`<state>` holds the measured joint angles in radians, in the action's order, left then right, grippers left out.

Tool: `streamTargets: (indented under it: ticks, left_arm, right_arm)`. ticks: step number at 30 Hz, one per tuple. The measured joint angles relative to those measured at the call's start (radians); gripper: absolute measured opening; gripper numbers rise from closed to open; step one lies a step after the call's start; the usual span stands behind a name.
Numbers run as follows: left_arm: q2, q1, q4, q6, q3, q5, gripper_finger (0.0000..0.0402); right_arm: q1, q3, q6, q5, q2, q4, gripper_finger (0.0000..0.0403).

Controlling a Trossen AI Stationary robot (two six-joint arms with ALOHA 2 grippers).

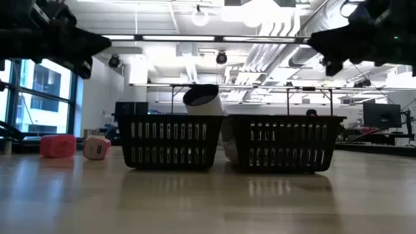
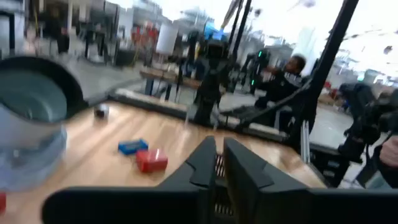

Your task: Pick & Place Office items

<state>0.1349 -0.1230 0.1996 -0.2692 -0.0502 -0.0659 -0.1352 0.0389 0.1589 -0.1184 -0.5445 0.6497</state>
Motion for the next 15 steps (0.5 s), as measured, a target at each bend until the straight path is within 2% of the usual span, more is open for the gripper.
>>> streamTargets:
  ticks: [8,12,15]
  left_arm:
    - [0.245,0.045,0.155,-0.093,0.0,-0.008,0.0111]
    - [0.364,0.094,0.292,-0.092,0.0,-0.009,0.0121]
    - [0.433,0.126,0.391,-0.066,0.0,-0.01,0.0122]
  right_arm:
    - [0.0,0.126,-0.006,-0.076,-0.315,0.032,0.016]
    - [0.0,0.173,-0.016,-0.077,-0.41,0.046,0.0189]
    - [0.004,0.194,-0.036,-0.121,-0.445,0.082,0.02]
